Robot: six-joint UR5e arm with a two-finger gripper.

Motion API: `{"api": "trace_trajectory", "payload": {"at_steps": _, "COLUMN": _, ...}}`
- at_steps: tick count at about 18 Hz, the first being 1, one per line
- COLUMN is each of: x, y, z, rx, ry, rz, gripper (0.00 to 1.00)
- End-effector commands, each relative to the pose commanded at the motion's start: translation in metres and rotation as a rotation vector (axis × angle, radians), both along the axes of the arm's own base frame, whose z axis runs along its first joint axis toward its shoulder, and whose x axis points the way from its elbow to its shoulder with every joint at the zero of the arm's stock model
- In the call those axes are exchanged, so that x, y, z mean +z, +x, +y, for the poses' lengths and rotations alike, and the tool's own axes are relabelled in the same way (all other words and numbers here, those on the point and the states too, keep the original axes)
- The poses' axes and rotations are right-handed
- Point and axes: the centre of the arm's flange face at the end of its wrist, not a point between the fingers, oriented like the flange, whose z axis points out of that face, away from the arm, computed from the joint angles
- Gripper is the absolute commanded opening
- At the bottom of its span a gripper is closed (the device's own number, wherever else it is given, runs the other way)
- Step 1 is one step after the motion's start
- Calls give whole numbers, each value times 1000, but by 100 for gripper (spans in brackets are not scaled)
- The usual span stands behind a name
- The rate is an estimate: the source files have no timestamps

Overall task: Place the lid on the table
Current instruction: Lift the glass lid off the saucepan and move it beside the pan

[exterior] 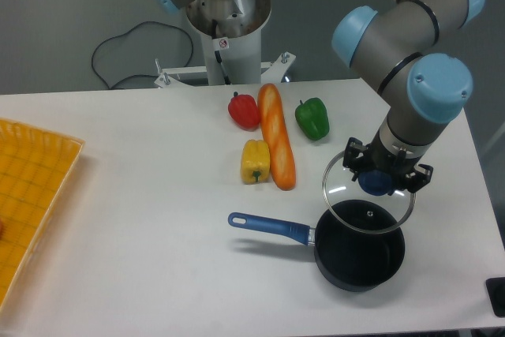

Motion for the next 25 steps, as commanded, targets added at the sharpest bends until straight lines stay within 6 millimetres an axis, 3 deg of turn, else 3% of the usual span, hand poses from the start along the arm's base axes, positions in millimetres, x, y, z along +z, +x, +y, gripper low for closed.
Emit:
{"api": "trace_trajectory", "payload": {"at_steps": 4, "x": -4, "y": 3, "z": -5, "rx": -1, "ry": 1, "rz": -9, "gripper": 53}}
{"api": "trace_trajectory", "payload": {"at_steps": 10, "x": -2, "y": 5, "z": -36, "rx": -39, "ry": 19, "rz": -24, "gripper": 52}}
{"api": "trace_trajectory", "payload": {"at_steps": 15, "x": -17, "y": 11, "z": -46, "rx": -68, "ry": 22, "rz": -16, "gripper": 52}}
{"api": "trace_trajectory", "payload": {"at_steps": 19, "x": -35, "y": 10, "z": -77, "rx": -88, "ry": 33, "rz": 13, "gripper": 52}}
{"api": "trace_trajectory", "payload": {"at_steps": 21, "x": -36, "y": 5, "z": -97, "rx": -108, "ry": 36, "rz": 12, "gripper": 51}}
{"api": "trace_trajectory", "payload": {"at_steps": 25, "x": -37, "y": -6, "z": -119, "rx": -115, "ry": 35, "rz": 15, "gripper": 51}}
